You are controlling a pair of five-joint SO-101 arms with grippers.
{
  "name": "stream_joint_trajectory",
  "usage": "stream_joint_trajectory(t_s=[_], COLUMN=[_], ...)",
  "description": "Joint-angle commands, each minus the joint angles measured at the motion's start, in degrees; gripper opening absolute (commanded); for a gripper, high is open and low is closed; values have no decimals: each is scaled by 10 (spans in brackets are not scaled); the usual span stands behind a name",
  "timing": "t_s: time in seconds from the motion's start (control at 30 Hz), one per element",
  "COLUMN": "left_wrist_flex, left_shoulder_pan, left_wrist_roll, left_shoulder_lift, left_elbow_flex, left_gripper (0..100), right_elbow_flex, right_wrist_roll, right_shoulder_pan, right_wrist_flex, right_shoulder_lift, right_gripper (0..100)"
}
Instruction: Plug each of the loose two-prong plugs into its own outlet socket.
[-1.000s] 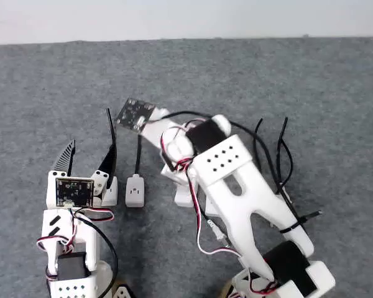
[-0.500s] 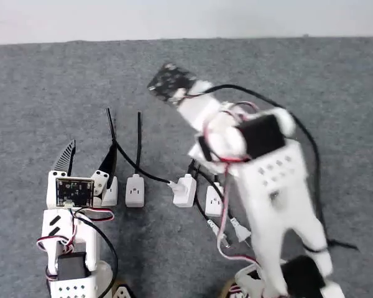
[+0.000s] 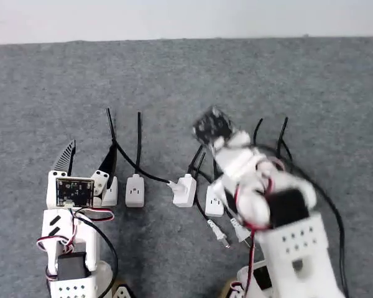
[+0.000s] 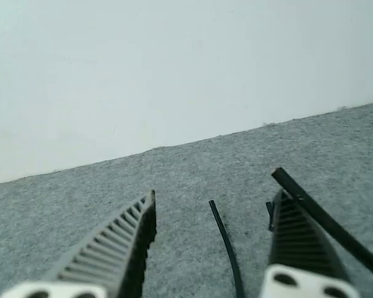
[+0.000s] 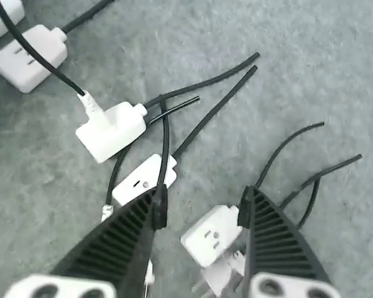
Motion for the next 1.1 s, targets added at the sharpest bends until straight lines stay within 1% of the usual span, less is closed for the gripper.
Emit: stream_joint_trajectory(t_s=[0.0, 0.1, 0.17, 0.37, 0.43, 0.5, 0.6, 0.7, 0.83, 0.9, 0.97, 1.07], left_wrist_flex=[11, 13, 17, 76, 94, 123, 210, 303, 397, 411, 411, 396], left_shoulder_pan=[24, 34, 30, -17, -34, -51, -63, -62, -66, -73, -114, -167], left_wrist_roll=[1, -12, -24, -43, -60, -80, -91, -91, -92, -101, -121, -124], left_shoulder_lift=[-7, -7, -7, -8, -8, -8, -8, -8, -8, -8, -8, -8], left_elbow_flex=[-7, -7, -7, -9, -10, -19, -60, -111, -173, -183, -187, -193], left_gripper=[286, 286, 281, 272, 272, 272, 272, 272, 272, 272, 272, 272], right_elbow_flex=[120, 209, 258, 415, 459, 476, 487, 485, 486, 487, 488, 490], right_wrist_roll=[-17, -56, -68, -66, -66, -67, -69, -70, -70, -70, -70, -70], right_shoulder_pan=[11, 11, 12, 13, 23, 38, 60, 70, 67, 70, 71, 71], right_wrist_flex=[-101, -172, -203, -239, -242, -266, -298, -300, -297, -298, -300, -301], right_shoulder_lift=[-122, -213, -276, -448, -492, -487, -462, -454, -455, -455, -455, -455], right_gripper=[188, 188, 188, 188, 188, 188, 188, 190, 190, 190, 190, 190])
